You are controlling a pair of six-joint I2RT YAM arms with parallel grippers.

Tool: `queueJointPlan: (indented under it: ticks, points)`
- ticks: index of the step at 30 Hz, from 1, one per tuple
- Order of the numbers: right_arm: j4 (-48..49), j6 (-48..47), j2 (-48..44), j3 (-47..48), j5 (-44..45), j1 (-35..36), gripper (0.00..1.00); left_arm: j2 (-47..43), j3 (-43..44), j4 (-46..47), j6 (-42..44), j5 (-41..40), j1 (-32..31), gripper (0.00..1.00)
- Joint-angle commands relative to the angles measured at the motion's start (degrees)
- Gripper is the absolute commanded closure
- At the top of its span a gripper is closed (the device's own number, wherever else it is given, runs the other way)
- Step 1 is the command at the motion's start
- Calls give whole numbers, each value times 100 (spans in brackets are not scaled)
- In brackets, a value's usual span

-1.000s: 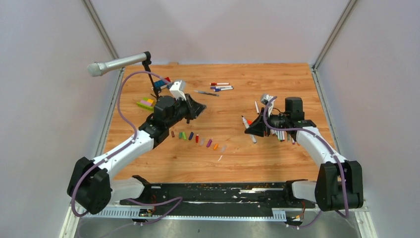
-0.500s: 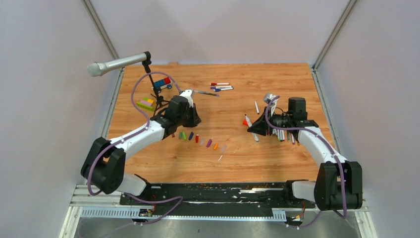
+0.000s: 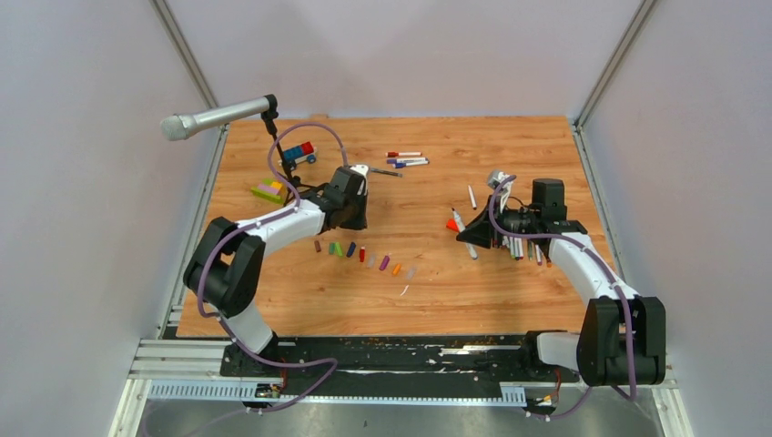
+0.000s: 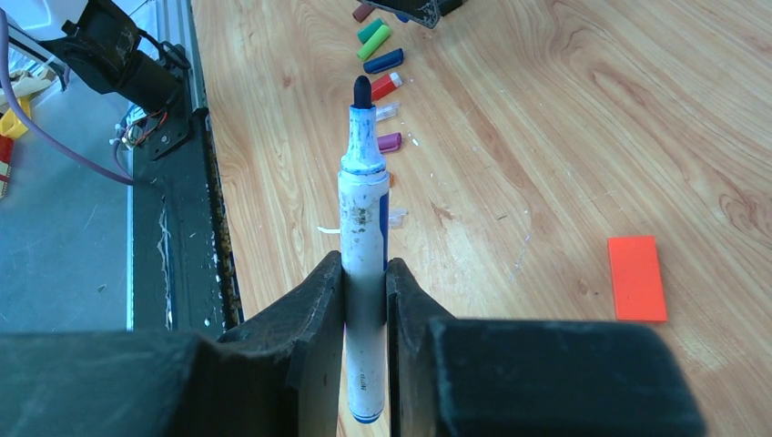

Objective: Open the pen caps
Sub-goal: Place the pen cap at the center of the board.

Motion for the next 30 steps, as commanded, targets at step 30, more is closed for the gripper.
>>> queueJointPlan:
  ticks: [30]
  points:
    - [138,-84,-142,98,-140,-130,100,1186,1190,-921,599,-720,11,67]
